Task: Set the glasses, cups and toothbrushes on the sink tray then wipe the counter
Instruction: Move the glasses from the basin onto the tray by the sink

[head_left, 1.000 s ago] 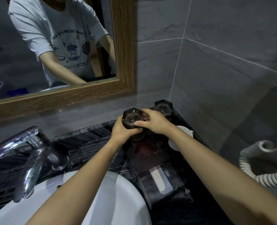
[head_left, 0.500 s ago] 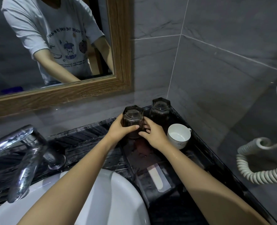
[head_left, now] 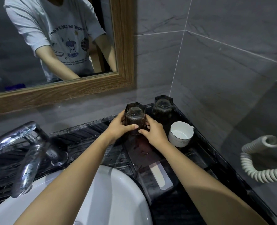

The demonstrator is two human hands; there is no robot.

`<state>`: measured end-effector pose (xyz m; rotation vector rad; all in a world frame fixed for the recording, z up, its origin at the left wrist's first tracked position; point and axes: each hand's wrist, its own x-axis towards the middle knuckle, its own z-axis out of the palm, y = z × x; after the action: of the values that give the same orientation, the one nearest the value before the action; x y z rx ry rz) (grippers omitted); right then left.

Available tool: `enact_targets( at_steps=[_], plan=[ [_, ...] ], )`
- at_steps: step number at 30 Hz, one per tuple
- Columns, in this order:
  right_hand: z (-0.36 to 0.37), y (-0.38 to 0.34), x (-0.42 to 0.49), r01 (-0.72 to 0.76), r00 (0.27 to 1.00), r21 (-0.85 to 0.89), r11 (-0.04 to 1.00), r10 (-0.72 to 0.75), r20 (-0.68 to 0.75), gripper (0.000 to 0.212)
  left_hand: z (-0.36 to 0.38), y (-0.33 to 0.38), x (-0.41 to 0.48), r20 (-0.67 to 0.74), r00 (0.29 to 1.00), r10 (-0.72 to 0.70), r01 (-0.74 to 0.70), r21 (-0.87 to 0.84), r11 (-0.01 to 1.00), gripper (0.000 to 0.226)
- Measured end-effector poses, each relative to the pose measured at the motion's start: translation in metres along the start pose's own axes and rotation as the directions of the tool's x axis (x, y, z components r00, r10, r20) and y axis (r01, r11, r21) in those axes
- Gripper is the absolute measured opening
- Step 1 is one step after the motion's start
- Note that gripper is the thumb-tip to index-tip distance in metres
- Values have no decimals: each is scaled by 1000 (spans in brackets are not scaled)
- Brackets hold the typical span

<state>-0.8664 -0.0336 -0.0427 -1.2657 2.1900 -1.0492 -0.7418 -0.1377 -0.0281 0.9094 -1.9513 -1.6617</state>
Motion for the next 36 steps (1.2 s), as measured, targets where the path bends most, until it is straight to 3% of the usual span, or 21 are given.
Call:
enact_targets(
  at_steps=[21,31,36],
  plan=[
    [4,1,-1,-20,1000,0,1000,20,-17,67,5,5,-7,-46,999,-14,18,88,996,62],
    [-16,-23,-12,-65,987,-320,945,108,117,63,9,27,-28,-116,992,-43,75,290,954,66],
    [-34,-48,-29,-45,960,-462,886,166,225,64,1,48,-50,-185,973,-136,209,473,856,59]
  ],
)
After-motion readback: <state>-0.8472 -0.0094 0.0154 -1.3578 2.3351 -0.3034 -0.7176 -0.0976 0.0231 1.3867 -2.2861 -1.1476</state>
